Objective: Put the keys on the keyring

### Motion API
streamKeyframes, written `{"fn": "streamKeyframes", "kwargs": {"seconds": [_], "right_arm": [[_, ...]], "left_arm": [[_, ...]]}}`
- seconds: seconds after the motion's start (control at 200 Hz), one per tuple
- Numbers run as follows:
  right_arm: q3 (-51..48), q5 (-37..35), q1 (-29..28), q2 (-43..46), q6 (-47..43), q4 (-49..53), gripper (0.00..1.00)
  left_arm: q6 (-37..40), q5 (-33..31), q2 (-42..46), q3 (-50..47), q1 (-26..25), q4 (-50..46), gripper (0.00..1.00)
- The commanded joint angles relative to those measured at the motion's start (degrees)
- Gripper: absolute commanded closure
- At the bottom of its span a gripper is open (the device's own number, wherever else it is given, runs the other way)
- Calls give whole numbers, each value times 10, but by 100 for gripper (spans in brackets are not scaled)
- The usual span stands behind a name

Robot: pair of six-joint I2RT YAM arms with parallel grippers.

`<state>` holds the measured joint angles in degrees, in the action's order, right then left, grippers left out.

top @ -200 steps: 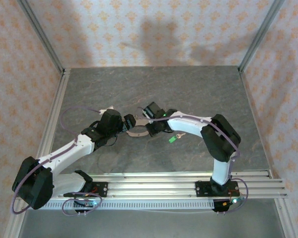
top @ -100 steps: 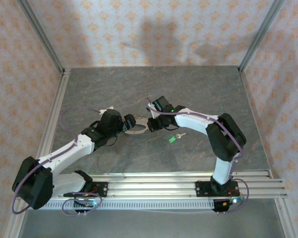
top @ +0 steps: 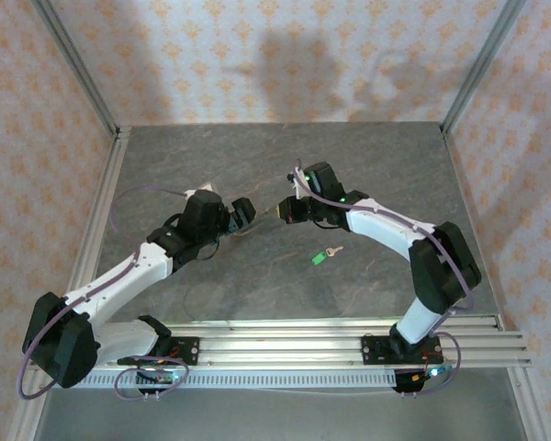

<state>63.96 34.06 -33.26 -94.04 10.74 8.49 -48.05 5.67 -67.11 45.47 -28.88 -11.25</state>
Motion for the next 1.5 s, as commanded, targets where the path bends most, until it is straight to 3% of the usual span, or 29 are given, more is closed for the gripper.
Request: {"fn": "streamKeyframes", "kwargs": {"seconds": [0.0, 0.25, 0.731, 0.901, 1.136, 1.491], "right_arm": [[21, 12, 13, 36, 8, -35, 100], [44, 53, 47, 91, 14, -48, 100], [68, 157, 91, 130, 68, -134, 100], [83, 200, 92, 110, 98, -172, 100], [77, 245, 93, 97, 163, -244, 100], [68, 260, 93, 94, 217, -299, 100]], "left_arm": [[18, 4, -3, 51, -3, -23, 0], [74, -15, -38, 160, 6, -81, 0], [138, 165, -122, 240, 73, 60, 15], [116, 231, -126, 237, 74, 127, 26], [61, 291, -113, 207, 76, 229, 58], [2, 329, -99, 184, 77, 323, 57]]}}
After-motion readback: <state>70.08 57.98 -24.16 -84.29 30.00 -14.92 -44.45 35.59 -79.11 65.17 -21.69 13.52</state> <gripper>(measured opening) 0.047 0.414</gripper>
